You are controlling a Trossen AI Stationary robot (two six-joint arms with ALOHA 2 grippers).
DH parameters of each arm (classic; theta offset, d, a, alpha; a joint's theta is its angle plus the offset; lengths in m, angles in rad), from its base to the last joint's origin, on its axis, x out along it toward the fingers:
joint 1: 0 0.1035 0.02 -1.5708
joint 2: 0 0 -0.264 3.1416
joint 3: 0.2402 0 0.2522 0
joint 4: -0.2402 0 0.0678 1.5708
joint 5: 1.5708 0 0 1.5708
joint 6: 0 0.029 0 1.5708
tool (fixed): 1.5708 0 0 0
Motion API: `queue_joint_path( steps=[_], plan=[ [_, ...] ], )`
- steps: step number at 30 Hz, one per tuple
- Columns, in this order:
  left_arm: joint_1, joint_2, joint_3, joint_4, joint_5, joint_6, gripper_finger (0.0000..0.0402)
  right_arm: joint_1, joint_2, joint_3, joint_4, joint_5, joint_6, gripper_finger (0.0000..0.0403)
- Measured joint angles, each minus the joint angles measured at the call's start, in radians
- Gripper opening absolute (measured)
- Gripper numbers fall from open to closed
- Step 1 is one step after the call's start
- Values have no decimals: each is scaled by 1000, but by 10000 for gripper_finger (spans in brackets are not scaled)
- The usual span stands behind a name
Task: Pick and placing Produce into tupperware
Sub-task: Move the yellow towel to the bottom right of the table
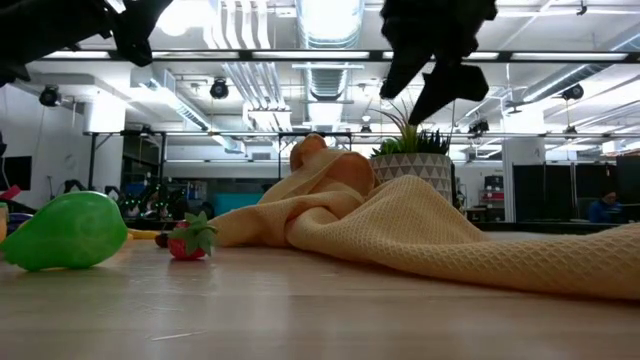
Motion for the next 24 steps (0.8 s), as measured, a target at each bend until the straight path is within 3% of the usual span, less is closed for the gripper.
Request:
queue_joint_path(
  steps=[7,14,24],
  plan=[
    [0,-3,5,1,17,4,250,-19,177,124,-145,8,13,258],
    [0,-20,5,3,17,2,250,-28,307,151,-154,24,-11,249],
    [0,-33,1,1,19,0,250,-41,334,149,-153,26,12,237]
  ],
)
